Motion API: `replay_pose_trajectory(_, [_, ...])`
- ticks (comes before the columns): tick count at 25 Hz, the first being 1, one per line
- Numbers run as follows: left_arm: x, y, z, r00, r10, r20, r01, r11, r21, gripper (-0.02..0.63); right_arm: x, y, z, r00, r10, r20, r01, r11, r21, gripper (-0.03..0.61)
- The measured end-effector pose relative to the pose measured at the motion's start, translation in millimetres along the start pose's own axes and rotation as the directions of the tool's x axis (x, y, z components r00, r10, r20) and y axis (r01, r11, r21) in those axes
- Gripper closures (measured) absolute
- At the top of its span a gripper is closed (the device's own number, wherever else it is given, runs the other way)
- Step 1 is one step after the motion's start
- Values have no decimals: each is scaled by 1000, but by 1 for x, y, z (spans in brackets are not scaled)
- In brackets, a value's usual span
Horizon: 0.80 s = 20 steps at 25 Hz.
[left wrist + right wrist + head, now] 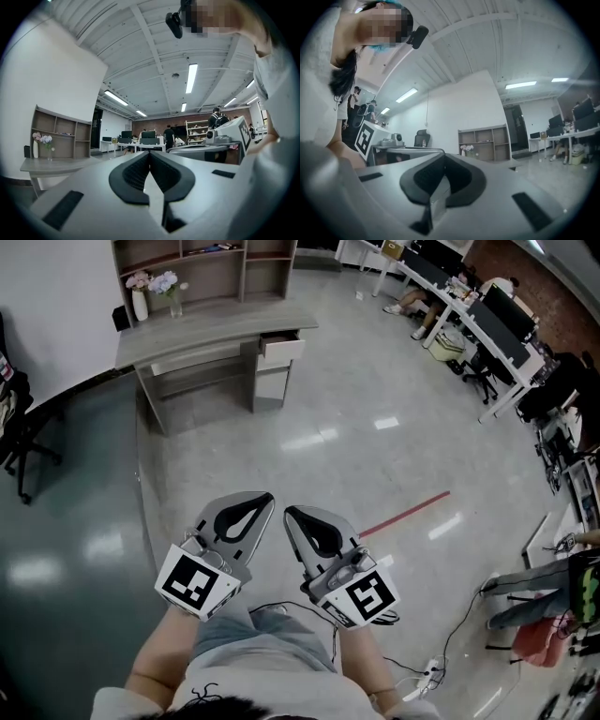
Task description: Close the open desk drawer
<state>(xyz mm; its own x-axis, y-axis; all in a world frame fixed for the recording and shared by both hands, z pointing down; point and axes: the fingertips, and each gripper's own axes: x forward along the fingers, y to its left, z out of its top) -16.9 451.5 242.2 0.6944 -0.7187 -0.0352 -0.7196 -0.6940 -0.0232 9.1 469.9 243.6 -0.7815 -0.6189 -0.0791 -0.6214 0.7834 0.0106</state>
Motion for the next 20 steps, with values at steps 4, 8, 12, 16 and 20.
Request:
replay_pose_trajectory(4, [12, 14, -6, 1000, -9, -14, 9, 1000, -9, 603, 8, -16, -5, 1000, -31, 1, 31, 999, 34, 571])
replay_pose_trajectory(8, [26, 40, -3, 999, -33, -7, 33, 999, 7, 603, 32, -40, 0, 997, -73, 26, 71, 995, 77, 571])
replay_pose_trajectory(12, [45, 84, -1, 999, -48, -6, 48, 999, -1, 603, 71, -62, 0, 996, -89, 25, 87, 993, 82, 571])
replay_pose_trajectory(16, [64, 135, 6, 998, -63, 3, 63, 998, 10, 603, 122, -85, 4, 995, -94, 29, 92, 993, 68, 571])
replay_pose_trajectory(20, [78, 188, 11, 997, -79, 24, 78, 997, 23, 603, 177, -102, 7, 994, -100, 45, 98, 994, 43, 571])
